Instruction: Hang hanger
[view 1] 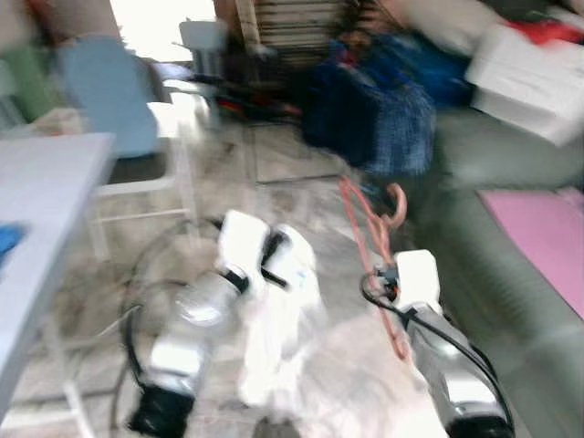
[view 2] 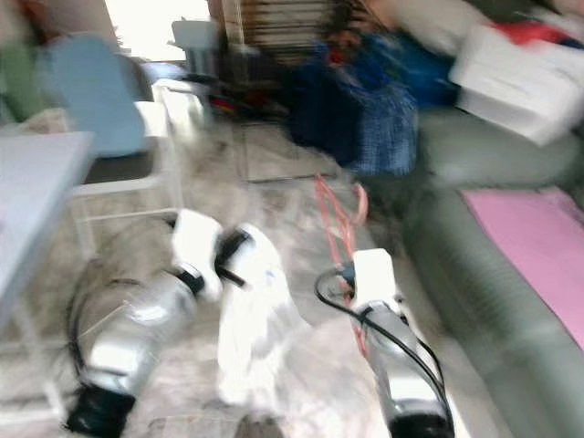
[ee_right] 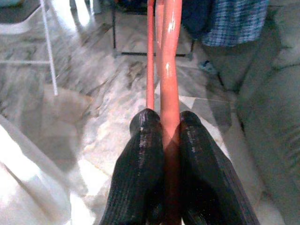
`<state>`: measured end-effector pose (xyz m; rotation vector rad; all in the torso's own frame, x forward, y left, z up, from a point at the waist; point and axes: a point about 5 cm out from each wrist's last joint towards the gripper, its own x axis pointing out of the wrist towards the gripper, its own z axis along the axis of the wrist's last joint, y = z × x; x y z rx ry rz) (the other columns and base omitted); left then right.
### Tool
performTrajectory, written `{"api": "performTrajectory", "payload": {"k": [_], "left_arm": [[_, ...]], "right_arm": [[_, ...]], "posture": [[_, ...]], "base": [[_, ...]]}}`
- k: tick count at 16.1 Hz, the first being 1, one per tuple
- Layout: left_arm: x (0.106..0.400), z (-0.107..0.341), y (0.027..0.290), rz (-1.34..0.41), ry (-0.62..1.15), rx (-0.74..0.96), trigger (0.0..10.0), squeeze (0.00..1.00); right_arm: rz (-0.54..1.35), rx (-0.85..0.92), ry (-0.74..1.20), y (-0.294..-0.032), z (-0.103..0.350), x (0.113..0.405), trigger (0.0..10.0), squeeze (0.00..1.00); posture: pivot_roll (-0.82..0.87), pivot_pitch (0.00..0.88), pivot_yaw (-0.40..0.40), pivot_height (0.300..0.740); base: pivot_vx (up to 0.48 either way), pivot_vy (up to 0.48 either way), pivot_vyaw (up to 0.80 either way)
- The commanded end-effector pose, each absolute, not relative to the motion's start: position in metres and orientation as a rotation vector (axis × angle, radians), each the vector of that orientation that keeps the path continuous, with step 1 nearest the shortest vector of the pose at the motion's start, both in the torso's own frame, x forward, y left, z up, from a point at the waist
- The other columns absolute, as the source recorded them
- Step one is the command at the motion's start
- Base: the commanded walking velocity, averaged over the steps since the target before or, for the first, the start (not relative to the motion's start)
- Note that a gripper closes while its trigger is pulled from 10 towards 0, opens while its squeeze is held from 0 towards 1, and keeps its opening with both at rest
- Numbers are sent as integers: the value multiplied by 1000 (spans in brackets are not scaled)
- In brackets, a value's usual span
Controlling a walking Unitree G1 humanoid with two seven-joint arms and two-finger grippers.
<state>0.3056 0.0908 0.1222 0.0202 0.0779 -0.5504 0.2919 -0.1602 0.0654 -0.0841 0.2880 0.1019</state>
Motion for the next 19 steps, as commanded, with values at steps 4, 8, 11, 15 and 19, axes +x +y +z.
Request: {"api": "performTrajectory", "payload": {"k": [4, 8, 11, 15, 19], "left_arm": [[342, 142, 110, -463, -14, 325, 10000, 0], [383, 184, 128, -322, -116, 446, 10000, 0], [382, 184, 114, -453, -159, 451, 10000, 0], [373, 181, 105, -643, -203, 480, 10000, 0], [375, 178, 111, -638, -192, 509, 10000, 0]], "right_arm": [[190, -197, 286, -188, 79, 296, 10000, 0], [473, -363, 321, -251, 115, 272, 10000, 0], [761, -344, 410, -246, 120, 249, 10000, 0], [866, -355, 398, -236, 128, 258, 10000, 0], [891, -366, 390, -235, 134, 260, 10000, 0]], "posture": [[-166, 0, 24, 740], [-226, 0, 40, 740], [-226, 0, 46, 740], [-208, 0, 34, 740], [-214, 0, 35, 740]], "base": [[0, 0, 0], [0, 0, 0], [0, 0, 0], [0, 0, 0], [0, 0, 0]]}}
